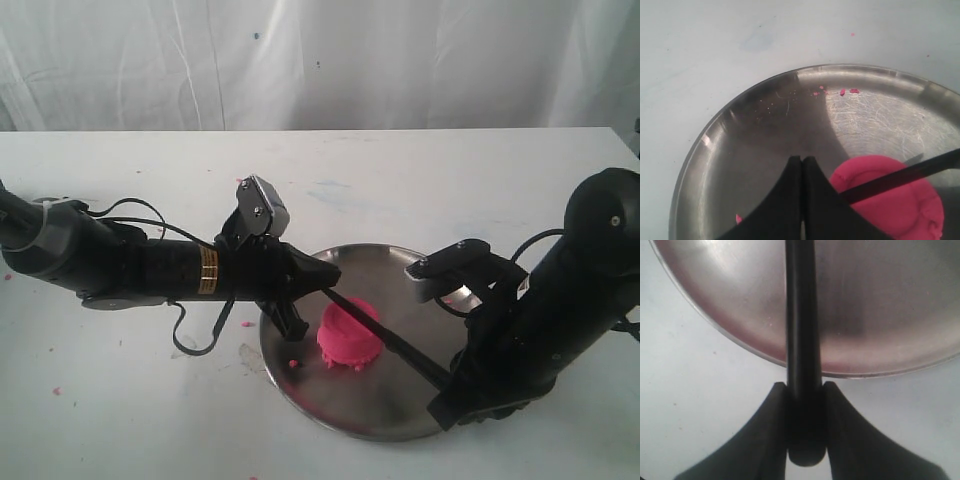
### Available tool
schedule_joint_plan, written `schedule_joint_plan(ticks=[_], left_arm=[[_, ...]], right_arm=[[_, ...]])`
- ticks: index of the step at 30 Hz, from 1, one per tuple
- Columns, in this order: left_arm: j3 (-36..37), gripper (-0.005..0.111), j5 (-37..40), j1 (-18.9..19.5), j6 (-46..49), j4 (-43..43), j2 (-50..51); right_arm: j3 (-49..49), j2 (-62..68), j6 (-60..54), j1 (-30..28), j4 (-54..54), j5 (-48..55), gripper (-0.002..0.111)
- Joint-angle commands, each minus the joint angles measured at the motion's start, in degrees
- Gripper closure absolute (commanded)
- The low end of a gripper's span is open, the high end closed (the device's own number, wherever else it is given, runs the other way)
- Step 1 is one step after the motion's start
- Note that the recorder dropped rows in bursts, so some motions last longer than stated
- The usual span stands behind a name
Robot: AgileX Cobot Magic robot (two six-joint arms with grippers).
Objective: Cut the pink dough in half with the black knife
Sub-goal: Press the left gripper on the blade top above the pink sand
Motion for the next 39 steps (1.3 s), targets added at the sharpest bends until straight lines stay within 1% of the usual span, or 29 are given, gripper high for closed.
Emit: schedule_joint_plan(ticks=[1, 5, 39], left_arm=[[-0.22, 0.107, 3.8, -0.26, -0.12, 2.02, -0.13], [-0.22, 0.107, 5.43, -0.26, -0.12, 2.96, 0.0], [-0.22, 0.107, 5.28, -0.26, -0.01, 2.85, 0.0]], right_arm=[[0.13, -0.1, 0.01, 0.11, 0.37, -0.8, 0.108], [0.13, -0.1, 0.01, 0.11, 0.47, -0.8, 0.108], [0.24, 3.18, 0.01, 0.11, 0.46, -3.28, 0.108]])
